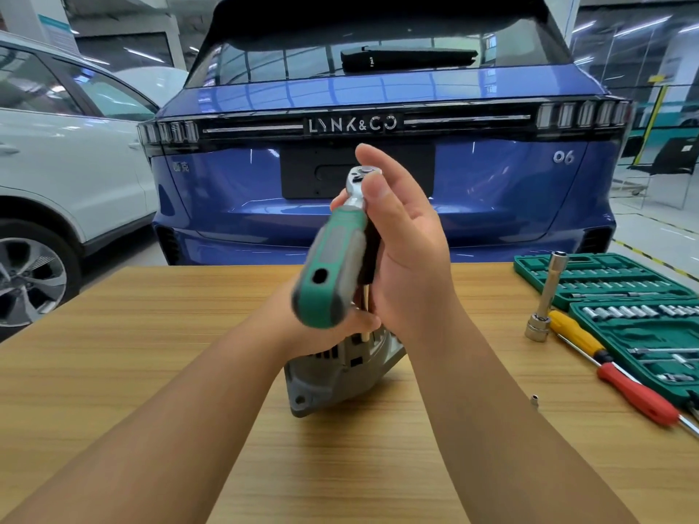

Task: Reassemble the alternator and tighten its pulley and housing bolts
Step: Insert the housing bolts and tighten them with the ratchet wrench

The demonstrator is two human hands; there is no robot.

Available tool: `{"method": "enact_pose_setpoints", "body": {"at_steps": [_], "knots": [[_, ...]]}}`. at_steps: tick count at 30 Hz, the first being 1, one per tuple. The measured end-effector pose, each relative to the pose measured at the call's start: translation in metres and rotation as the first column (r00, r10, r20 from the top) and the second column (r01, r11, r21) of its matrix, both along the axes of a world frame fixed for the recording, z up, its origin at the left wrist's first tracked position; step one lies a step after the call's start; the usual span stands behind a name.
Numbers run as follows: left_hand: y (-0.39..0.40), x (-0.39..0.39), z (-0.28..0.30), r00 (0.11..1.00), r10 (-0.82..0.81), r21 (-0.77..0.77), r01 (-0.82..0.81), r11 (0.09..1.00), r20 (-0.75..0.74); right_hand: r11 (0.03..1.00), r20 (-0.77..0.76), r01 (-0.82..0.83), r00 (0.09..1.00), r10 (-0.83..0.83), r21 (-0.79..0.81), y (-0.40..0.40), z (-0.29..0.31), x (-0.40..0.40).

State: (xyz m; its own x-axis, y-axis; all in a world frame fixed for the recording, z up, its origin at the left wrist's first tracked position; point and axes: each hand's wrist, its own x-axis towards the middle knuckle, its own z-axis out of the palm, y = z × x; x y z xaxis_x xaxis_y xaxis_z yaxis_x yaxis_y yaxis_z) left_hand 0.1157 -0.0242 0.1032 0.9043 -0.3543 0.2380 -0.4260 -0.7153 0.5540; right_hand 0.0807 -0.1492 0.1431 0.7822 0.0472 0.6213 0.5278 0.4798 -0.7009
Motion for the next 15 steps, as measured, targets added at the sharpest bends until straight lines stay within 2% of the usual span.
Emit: {"method": "enact_pose_setpoints", "body": {"at_steps": [5, 8, 11, 15], "knots": [[-0.009, -0.015, 0.016, 0.997, -0.071, 0.093, 0.072, 0.993, -0.016, 0.983, -0.119, 0.185, 0.976, -0.184, -0.002, -0.004, 0.004, -0.001], [-0.008, -0.017, 0.018, 0.999, -0.048, 0.093, 0.05, 0.994, -0.023, 0.995, -0.149, 0.096, 0.984, -0.097, -0.013, -0.006, 0.005, 0.002], [-0.007, -0.018, 0.019, 1.0, -0.018, 0.07, 0.02, 0.997, -0.025, 1.0, -0.062, -0.012, 0.998, 0.013, 0.027, -0.004, 0.004, 0.003], [-0.007, -0.02, 0.019, 0.998, -0.054, 0.053, 0.055, 0.997, -0.028, 0.988, 0.139, 0.154, 0.978, -0.156, 0.025, 0.002, -0.002, 0.004]]}}
